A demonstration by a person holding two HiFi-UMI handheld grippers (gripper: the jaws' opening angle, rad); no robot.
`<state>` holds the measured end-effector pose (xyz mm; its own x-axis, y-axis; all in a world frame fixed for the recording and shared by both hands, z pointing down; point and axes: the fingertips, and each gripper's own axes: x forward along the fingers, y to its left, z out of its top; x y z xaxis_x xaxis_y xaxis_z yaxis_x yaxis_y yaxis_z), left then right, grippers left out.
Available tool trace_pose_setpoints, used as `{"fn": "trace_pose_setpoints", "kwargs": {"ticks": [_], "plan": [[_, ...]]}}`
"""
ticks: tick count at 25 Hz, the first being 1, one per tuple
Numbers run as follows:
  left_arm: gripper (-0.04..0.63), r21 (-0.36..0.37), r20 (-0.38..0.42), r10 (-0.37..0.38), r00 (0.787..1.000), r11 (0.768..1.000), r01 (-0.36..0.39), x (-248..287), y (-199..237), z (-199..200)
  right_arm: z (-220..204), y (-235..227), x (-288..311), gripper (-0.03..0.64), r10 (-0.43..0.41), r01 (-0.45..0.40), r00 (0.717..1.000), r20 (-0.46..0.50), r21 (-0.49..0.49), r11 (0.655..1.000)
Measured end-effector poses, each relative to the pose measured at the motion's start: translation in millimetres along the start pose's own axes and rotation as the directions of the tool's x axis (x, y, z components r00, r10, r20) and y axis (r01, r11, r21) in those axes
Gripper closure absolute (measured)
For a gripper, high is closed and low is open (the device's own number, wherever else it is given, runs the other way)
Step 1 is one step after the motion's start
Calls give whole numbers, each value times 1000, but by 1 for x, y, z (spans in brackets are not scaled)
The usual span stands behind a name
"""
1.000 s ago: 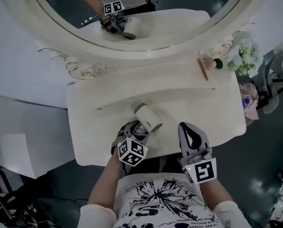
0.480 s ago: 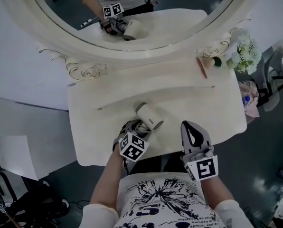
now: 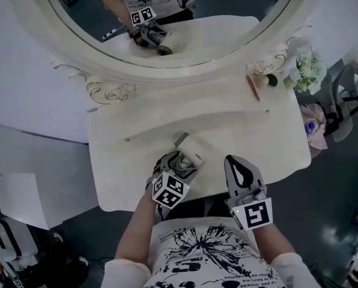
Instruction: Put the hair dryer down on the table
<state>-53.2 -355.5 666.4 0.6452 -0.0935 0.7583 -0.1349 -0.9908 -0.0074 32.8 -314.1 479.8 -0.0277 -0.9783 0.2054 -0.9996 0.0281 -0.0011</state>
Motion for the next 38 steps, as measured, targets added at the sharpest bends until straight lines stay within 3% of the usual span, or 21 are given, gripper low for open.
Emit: {"fn": "trace_pose_setpoints", "kwargs": {"ticks": [3,12,13,15,18,20,25,28,31,34,37,38], "plan": [[245,45,4,4,1000,999,-4,-1,-3,3,4,-1,0,598,-1,1,1000,8,-3,1000],[251,-35,115,83,990,996,-79,-41,7,31,22,1,1,598,2,-2,999,38,-10,1000],[272,-39,130,99,987,995,-95,-46,8,34,24,2,2,598,5,-5,999,43,-12,1000],[401,-60,162,151,975,988,-143,-59,14,41,30,6,3,598,13,-12,998,55,-21,1000],[523,-136,225,215,950,973,-188,-80,25,53,40,11,4,598,25,-23,997,73,-34,999],[561,-165,271,245,931,965,-205,-96,33,64,46,14,3,598,30,-26,996,86,-39,999],[574,-196,397,325,859,944,-266,-143,57,96,66,23,6,598,51,-42,988,145,-64,997],[574,-227,481,377,792,926,-302,-176,67,115,73,31,8,598,84,-78,985,149,-49,996],[574,-240,569,419,708,908,-344,-210,69,131,80,40,10,599,123,-118,979,163,-37,992],[574,-248,621,441,648,895,-371,-234,67,138,85,46,11,600,152,-145,972,178,-51,988],[574,-289,669,446,594,893,-345,-252,65,143,86,49,11,600,162,-155,971,173,-53,986],[574,-295,680,442,585,895,-333,-256,64,143,85,49,11,600,164,-157,972,170,-55,986]]}}
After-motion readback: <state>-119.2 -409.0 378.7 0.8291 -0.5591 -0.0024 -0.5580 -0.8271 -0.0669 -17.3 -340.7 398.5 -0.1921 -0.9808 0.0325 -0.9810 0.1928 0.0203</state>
